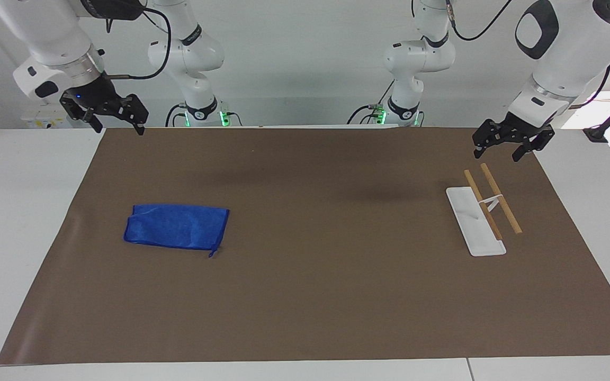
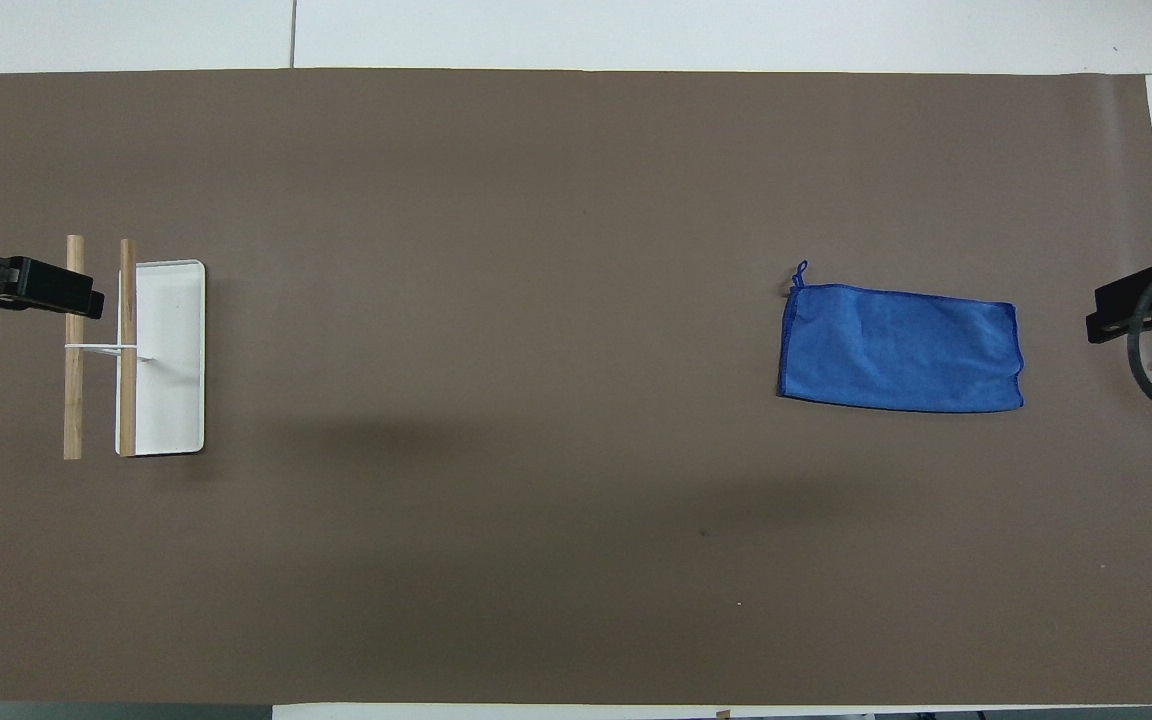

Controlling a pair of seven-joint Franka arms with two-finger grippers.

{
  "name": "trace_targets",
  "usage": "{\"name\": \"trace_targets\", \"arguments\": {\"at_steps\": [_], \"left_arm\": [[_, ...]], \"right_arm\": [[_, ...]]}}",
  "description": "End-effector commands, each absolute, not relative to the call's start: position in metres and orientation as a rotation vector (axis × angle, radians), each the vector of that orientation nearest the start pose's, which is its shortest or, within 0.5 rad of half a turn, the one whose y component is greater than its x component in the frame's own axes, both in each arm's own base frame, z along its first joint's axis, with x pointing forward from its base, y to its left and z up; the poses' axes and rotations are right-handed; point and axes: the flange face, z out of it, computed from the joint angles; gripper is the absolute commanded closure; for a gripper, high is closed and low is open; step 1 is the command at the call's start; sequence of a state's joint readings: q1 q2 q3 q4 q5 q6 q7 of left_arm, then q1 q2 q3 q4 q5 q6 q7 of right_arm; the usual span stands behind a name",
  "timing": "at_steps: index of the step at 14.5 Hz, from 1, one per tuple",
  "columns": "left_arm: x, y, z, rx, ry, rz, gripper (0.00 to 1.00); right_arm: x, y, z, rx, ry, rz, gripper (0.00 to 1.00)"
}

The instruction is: Right arm passes towel to left arm to hang

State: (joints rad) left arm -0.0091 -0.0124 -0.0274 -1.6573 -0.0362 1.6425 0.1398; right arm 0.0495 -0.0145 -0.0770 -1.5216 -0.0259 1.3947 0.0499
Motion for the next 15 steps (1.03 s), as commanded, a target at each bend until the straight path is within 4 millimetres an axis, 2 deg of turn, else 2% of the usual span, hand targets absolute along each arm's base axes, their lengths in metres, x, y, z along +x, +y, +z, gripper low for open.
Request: {"name": "trace_targets", "arguments": {"at_steps": [1, 6, 9, 10, 11, 13, 15], "left_arm": [[0.547, -0.023, 0.598, -3.164, 0.263, -0.015, 0.0], [0.546, -0.022, 0.597, -3.164, 0.261, -0.012, 0.0], [0.546, -0.022, 0.597, -3.164, 0.26, -0.012, 0.0], [0.546, -0.022, 0.597, -3.164, 0.26, -0.012, 0.0], [0.546, -0.022, 0.597, -3.164, 0.26, -0.012, 0.0], [0.546, -0.022, 0.597, -3.164, 0.261, -0.012, 0.0], [0.546, -0.022, 0.597, -3.164, 0.261, -0.012, 0.0]], "right_arm": [[0.533, -0.017, 0.64, -3.183, 0.089, 0.154, 0.0], [0.537, -0.018, 0.638, -3.183, 0.101, 0.102, 0.0], [0.529, -0.022, 0.61, -3.179, 0.08, 0.044, 0.0], [0.518, -0.025, 0.592, -3.176, 0.083, 0.037, 0.0], [0.514, -0.027, 0.574, -3.171, 0.081, -0.061, 0.0], [0.506, -0.032, 0.53, -3.157, 0.078, -0.137, 0.0], [0.518, -0.031, 0.491, -3.159, 0.04, -0.13, 0.0]]}}
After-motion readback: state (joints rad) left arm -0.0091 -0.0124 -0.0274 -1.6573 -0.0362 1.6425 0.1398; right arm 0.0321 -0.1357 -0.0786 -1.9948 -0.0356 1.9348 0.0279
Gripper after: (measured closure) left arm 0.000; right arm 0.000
